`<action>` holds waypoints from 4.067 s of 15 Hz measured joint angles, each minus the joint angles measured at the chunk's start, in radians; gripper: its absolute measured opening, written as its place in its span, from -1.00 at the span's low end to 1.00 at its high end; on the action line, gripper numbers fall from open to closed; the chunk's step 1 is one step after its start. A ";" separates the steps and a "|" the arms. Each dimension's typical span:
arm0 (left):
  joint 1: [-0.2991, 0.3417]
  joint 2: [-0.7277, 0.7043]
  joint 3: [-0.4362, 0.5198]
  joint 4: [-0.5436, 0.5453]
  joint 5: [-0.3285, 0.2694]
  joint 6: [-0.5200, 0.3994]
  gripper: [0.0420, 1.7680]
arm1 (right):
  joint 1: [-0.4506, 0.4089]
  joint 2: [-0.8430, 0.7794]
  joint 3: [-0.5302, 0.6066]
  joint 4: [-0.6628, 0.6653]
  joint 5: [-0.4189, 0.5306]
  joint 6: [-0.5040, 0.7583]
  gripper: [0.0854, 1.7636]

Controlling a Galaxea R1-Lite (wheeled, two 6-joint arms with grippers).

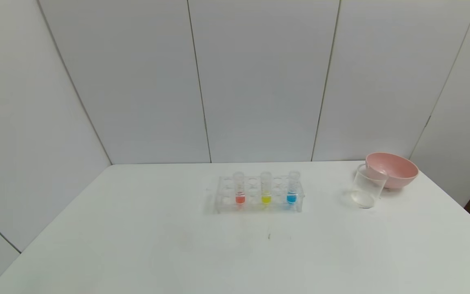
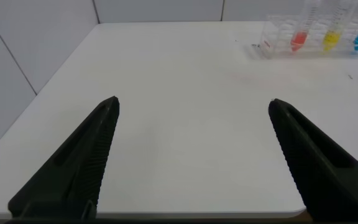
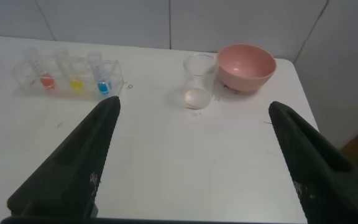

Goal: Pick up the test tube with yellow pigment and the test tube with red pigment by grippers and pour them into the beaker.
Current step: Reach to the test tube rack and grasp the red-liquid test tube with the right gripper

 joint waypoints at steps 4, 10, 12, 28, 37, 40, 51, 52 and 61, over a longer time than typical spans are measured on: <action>0.000 0.000 0.000 0.000 0.000 0.000 0.94 | 0.211 0.172 -0.095 -0.001 -0.172 0.057 0.94; 0.000 0.000 0.000 0.000 0.000 0.000 0.94 | 0.646 0.388 -0.197 0.006 -0.466 0.195 0.94; 0.000 0.000 0.000 0.000 0.000 0.000 0.94 | 0.729 0.459 -0.219 0.005 -0.489 0.227 0.94; 0.000 0.000 0.000 0.000 0.000 0.000 0.94 | 0.887 1.164 -0.718 -0.004 -0.588 0.412 0.94; 0.000 0.000 0.000 0.000 0.000 0.000 0.94 | 0.835 1.464 -1.041 0.009 -0.592 0.405 0.94; 0.000 0.000 0.000 0.000 0.000 0.000 0.94 | 0.826 1.531 -1.123 0.018 -0.632 0.395 0.94; 0.000 0.000 0.000 0.000 0.000 0.000 0.94 | 0.743 1.718 -1.366 0.007 -0.665 0.352 0.94; 0.000 0.000 0.000 0.000 0.000 0.000 0.94 | 0.734 1.730 -1.370 0.002 -0.666 0.349 0.94; 0.000 0.000 0.000 0.000 0.000 0.000 0.94 | 0.711 1.775 -1.380 -0.066 -0.658 0.297 0.94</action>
